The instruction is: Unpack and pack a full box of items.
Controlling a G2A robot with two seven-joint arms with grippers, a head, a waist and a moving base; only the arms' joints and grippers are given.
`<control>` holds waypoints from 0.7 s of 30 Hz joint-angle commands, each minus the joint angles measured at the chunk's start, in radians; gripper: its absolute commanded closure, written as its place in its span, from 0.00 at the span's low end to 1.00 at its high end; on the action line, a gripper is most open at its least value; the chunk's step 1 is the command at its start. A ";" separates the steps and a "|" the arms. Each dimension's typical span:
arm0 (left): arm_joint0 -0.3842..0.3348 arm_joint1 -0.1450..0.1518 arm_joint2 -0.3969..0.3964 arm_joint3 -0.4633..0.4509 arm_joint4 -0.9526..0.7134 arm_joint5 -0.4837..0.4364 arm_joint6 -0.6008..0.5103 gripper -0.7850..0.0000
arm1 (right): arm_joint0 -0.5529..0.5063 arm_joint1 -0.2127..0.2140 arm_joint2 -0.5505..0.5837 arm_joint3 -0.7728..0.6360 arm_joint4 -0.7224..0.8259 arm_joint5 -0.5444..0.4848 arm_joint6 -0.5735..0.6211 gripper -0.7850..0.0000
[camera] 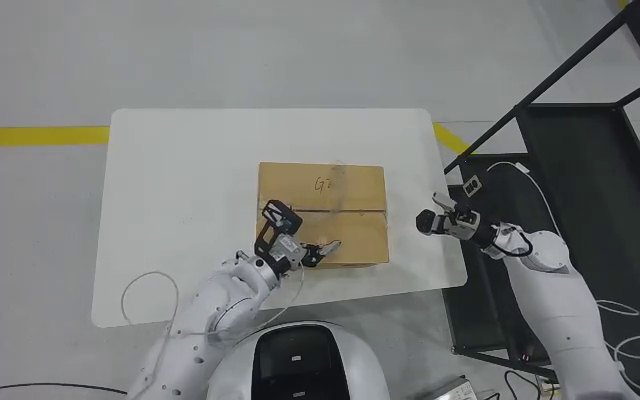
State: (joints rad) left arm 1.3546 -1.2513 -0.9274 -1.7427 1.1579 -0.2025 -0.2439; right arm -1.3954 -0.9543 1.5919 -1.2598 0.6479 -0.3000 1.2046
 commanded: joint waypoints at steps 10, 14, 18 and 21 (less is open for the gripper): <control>-0.064 -0.027 0.090 0.027 0.080 0.065 0.041 0.00 | -0.002 -0.002 0.001 0.018 0.034 -0.005 0.005 0.00; -0.064 -0.027 0.090 0.027 0.080 0.065 0.041 0.00 | -0.002 -0.002 0.001 0.018 0.034 -0.005 0.005 0.00; -0.064 -0.027 0.090 0.027 0.080 0.065 0.041 0.00 | -0.002 -0.002 0.001 0.018 0.034 -0.005 0.005 0.00; -0.064 -0.027 0.090 0.027 0.080 0.065 0.041 0.00 | -0.002 -0.002 0.001 0.018 0.034 -0.005 0.005 0.00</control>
State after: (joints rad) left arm 1.2910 -1.2783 -0.8377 -1.7155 1.2378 -0.1378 -0.2028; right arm -1.3970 -0.9565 1.5931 -1.2422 0.6816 -0.3051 1.2100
